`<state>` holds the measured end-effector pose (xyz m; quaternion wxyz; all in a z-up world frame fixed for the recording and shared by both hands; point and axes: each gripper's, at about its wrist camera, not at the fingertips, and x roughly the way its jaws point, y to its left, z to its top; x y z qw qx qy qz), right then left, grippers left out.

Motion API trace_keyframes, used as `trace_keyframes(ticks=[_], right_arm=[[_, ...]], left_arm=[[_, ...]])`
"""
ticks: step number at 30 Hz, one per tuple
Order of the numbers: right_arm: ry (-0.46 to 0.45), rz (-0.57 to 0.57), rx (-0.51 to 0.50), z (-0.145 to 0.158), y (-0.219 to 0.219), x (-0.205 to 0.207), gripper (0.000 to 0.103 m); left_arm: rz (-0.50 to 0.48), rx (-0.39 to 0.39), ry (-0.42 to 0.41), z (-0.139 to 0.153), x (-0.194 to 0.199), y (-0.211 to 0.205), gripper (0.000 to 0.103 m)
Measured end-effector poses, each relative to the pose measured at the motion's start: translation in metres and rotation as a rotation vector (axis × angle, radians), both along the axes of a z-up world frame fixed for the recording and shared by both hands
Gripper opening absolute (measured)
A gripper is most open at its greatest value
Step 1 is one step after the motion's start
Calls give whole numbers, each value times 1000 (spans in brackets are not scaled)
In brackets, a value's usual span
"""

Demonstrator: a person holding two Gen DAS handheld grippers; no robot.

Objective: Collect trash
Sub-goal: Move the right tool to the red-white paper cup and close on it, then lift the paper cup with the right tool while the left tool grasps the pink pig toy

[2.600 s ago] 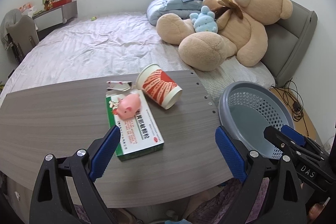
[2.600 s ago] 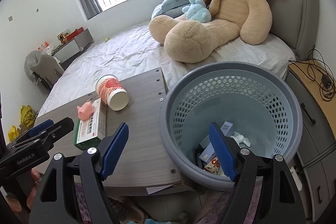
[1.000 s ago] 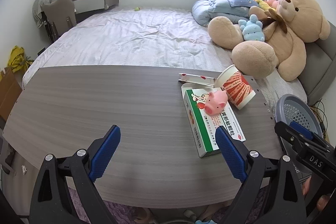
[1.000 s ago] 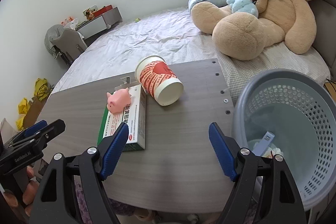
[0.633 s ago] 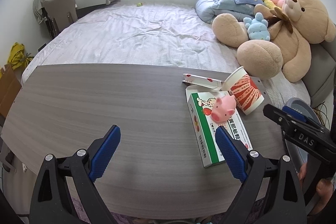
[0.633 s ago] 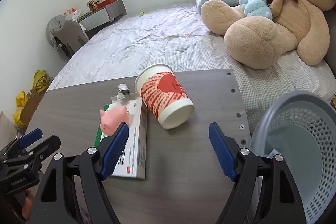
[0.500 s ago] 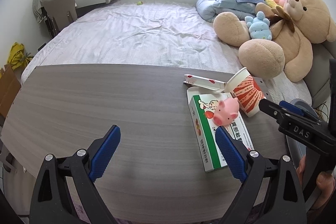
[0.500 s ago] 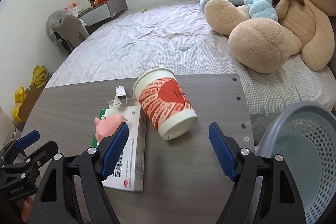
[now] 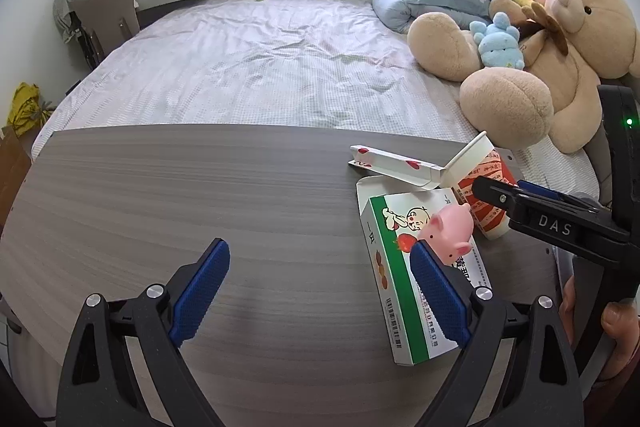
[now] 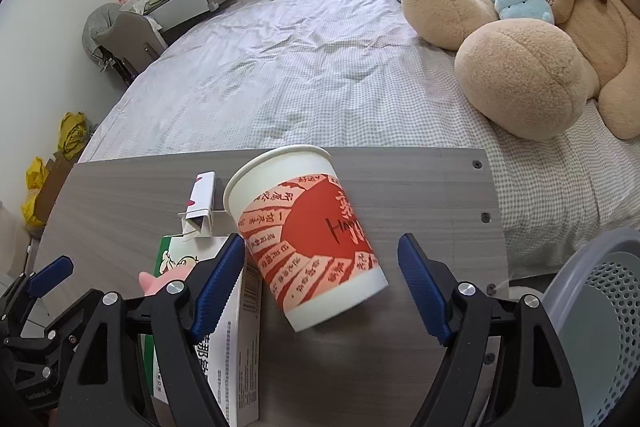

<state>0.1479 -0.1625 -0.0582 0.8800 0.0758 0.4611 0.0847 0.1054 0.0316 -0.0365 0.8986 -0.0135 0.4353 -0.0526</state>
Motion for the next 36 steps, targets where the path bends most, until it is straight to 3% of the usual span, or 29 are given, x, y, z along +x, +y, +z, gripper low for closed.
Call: trace_keyframes(ticks=[8, 10, 18, 29, 36], right_arm=[[6, 34, -14, -6, 14, 8, 75], [-3, 42, -21, -6, 17, 7, 68], [-29, 25, -13, -1, 11, -7, 63], [-71, -89, 43, 21, -30, -56, 62], [-48, -148, 91, 17, -52, -91, 62]], left_arm=[[8, 5, 7, -4, 3, 2, 90], [5, 5, 6, -4, 3, 2, 90], [-17, 11, 10, -6, -2, -7, 90], [-90, 6, -4, -5, -2, -49, 90], [-107, 25, -17, -14, 8, -71, 88]])
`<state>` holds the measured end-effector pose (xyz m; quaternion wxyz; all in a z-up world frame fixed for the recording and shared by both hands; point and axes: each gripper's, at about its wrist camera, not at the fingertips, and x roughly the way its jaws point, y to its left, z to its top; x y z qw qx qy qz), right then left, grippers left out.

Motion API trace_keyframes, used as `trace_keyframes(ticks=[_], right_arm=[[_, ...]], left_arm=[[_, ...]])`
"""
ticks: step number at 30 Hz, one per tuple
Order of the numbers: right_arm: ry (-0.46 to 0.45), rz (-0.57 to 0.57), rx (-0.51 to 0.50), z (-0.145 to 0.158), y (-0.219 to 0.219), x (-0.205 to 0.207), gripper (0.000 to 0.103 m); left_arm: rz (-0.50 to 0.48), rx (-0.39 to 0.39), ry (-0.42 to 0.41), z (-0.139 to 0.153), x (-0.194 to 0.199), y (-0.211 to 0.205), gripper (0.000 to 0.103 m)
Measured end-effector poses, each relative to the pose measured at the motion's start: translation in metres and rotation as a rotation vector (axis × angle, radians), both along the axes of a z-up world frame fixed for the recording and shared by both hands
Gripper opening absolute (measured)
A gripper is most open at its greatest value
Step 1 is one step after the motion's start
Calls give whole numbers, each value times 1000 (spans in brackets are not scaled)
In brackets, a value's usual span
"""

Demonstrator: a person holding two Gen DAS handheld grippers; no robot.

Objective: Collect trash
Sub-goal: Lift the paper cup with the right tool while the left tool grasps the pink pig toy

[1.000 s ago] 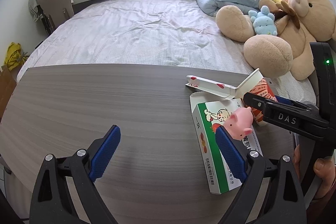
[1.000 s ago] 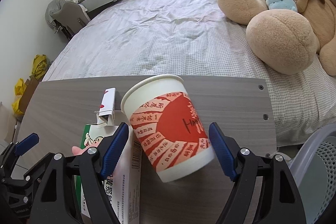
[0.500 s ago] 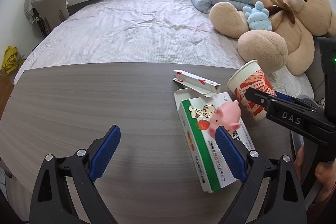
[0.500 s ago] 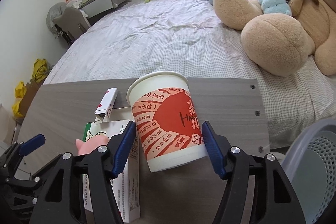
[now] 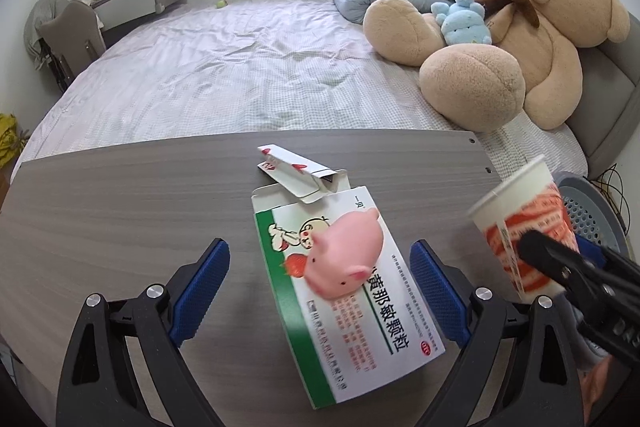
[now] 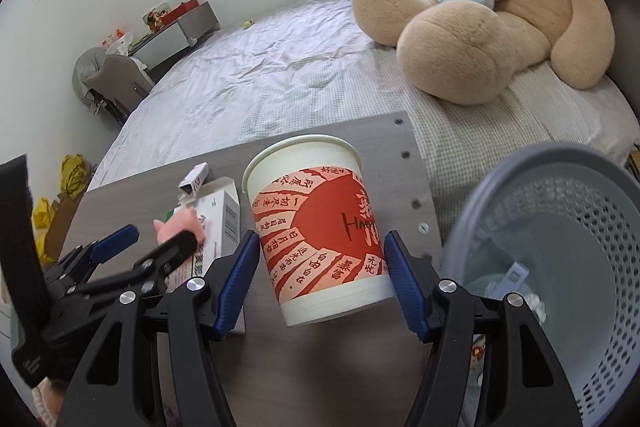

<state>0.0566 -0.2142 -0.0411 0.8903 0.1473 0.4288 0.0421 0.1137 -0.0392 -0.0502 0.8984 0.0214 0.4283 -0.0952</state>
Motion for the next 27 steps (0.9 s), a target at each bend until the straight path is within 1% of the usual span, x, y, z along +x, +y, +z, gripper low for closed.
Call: trace_keyframes(ticks=[1, 2, 3, 4, 5, 6, 8, 13, 20, 23, 27], right_arm=[[2, -7, 4, -1, -3, -4, 62], [4, -14, 8, -1, -6, -7, 62], [6, -21, 12, -2, -8, -10, 62], [7, -28, 15, -2, -10, -14, 62], [8, -35, 21, -3, -13, -17, 62], [9, -38, 25, -3, -14, -18, 62], [8, -46, 31, -4, -16, -21, 62], [-3, -51, 43, -2, -19, -28, 62], [-26, -55, 50, 4, -21, -44, 62], [-35, -67, 51, 7, -26, -54, 62], [-51, -100, 46, 13, -39, -73, 62]], left_arm=[[-1, 7, -3, -1, 0, -2, 86], [-4, 12, -6, -2, 0, -3, 80], [-13, 16, -4, -4, 0, -5, 71], [-20, 21, 3, -6, 0, -7, 66], [-26, 21, 12, -8, 0, -9, 55], [-32, 19, 20, -9, 0, -10, 48], [-43, 30, 10, -8, -3, -12, 39], [-50, 19, -1, -1, -10, -12, 39], [-58, 12, -38, 22, -32, -9, 39], [-84, 9, -45, 29, -43, -17, 39], [-140, 5, -64, 38, -57, -39, 39]])
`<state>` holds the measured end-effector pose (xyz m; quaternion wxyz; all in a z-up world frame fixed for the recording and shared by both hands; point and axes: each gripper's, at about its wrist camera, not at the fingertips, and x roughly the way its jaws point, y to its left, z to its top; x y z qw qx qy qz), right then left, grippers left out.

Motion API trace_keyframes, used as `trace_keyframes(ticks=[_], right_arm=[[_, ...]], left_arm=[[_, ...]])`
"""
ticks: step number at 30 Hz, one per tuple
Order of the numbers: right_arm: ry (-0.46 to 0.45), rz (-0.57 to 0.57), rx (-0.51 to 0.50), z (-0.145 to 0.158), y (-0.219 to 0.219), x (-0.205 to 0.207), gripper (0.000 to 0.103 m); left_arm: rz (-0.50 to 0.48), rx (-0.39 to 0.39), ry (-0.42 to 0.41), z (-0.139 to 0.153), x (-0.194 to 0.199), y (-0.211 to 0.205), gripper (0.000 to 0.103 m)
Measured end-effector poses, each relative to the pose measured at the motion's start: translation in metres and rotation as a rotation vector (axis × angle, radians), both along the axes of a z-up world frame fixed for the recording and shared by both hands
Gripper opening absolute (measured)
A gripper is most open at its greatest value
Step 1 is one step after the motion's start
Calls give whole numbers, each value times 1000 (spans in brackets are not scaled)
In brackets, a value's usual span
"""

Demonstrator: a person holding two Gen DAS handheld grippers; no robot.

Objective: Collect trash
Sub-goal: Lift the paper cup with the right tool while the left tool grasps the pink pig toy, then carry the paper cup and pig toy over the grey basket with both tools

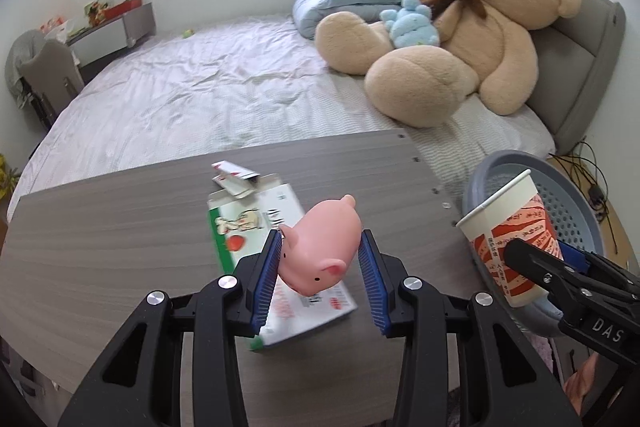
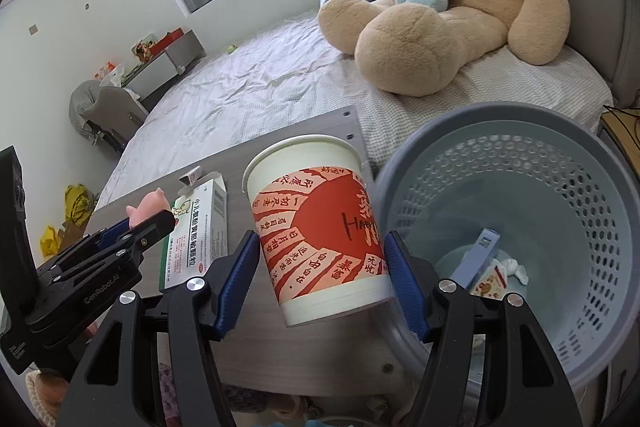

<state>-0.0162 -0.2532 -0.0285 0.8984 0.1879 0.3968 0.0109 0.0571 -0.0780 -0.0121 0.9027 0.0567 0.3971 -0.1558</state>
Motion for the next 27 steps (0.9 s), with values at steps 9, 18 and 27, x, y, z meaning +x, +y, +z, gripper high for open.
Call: trace_keyframes(ticks=[9, 18, 27], right_arm=[[-12, -127, -27, 5, -51, -45, 62], [-22, -241, -21, 3, -101, -75, 62], [-18, -287, -16, -1, -130, -82, 62]], left_arm=[[-153, -2, 2, 5, -21, -66, 39], [-277, 16, 13, 4, -33, -130, 39], [-317, 44, 20, 1, -37, -162, 39]])
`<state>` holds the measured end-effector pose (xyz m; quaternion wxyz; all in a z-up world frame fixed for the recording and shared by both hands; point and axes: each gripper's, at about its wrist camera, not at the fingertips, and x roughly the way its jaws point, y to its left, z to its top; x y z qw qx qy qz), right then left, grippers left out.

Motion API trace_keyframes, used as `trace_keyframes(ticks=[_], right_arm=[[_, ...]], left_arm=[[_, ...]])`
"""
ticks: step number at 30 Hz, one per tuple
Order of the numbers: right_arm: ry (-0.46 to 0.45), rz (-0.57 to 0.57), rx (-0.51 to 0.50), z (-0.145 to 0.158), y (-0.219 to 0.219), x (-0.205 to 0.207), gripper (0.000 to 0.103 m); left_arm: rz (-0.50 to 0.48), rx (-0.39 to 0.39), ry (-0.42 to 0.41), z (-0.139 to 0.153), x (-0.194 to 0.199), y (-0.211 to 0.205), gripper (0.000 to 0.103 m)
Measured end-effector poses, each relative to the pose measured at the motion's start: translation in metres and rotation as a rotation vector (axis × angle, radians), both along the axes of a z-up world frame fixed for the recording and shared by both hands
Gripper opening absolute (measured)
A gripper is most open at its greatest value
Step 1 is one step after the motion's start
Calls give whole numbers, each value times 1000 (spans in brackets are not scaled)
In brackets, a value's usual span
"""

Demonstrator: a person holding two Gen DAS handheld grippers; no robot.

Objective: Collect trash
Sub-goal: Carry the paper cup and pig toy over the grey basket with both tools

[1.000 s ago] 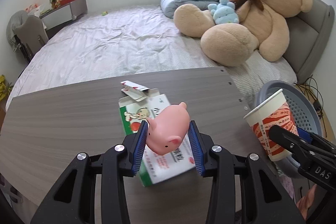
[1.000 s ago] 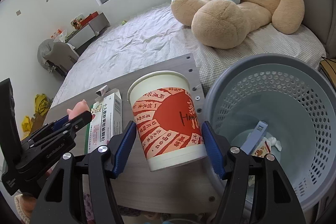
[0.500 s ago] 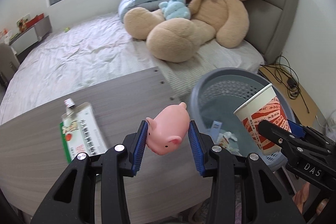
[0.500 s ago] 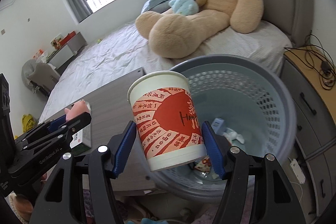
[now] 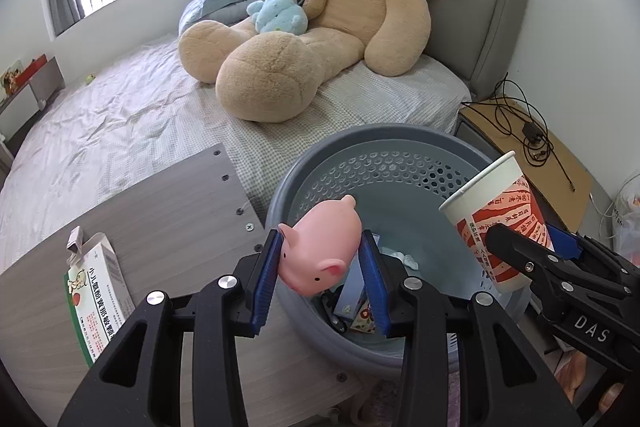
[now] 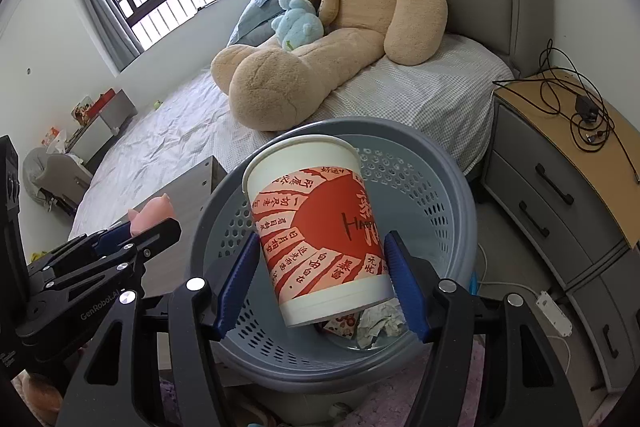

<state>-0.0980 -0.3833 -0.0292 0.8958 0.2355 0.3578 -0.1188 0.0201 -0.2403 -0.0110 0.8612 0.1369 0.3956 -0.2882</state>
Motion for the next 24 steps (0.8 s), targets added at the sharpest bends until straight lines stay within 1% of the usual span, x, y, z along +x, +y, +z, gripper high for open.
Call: trace_keyframes(ticks=[9, 24], right_arm=[[0, -18, 12, -4, -9, -1, 62], [-5, -40, 10, -4, -15, -2, 62]], left_arm=[[-7, 22, 6, -6, 3, -10, 39], [-10, 22, 9, -8, 8, -17, 39]])
